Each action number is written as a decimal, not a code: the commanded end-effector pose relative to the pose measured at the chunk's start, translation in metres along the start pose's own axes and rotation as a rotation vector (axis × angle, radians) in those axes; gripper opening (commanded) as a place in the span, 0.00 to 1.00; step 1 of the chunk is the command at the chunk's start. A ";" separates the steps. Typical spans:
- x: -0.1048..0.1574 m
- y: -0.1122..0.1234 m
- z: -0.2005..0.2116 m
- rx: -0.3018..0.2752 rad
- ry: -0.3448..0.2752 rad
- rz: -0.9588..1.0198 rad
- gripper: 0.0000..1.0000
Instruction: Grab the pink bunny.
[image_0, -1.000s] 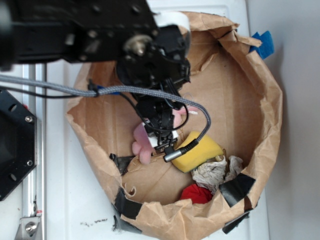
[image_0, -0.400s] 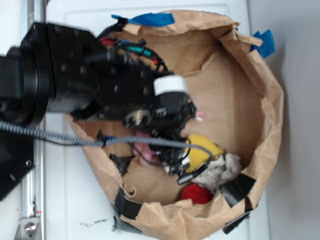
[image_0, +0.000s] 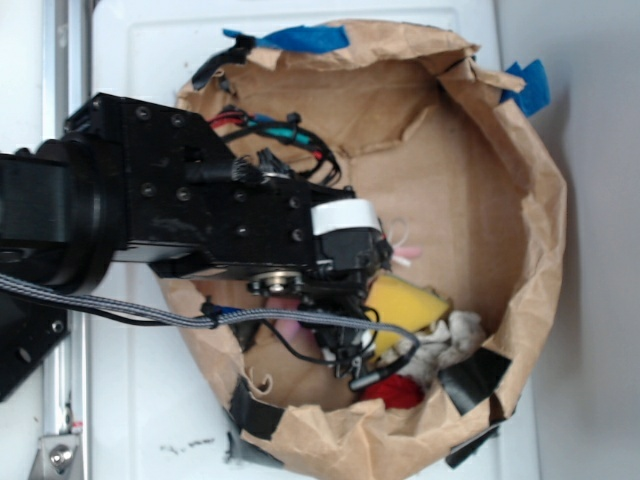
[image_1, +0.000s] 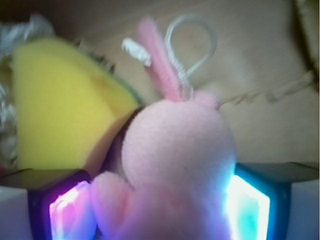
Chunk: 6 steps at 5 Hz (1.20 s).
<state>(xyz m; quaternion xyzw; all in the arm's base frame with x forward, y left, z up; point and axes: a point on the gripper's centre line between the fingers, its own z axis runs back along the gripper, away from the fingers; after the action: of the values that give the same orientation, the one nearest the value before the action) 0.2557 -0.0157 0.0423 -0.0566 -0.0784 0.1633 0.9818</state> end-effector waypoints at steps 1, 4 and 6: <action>0.017 0.002 0.011 -0.051 -0.014 0.008 0.00; 0.004 -0.029 0.080 -0.059 0.142 -0.175 0.00; 0.004 -0.023 0.163 -0.104 0.108 -0.254 0.00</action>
<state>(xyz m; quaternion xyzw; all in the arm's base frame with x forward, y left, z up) 0.2335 -0.0288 0.1878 -0.1074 -0.0072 0.0286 0.9938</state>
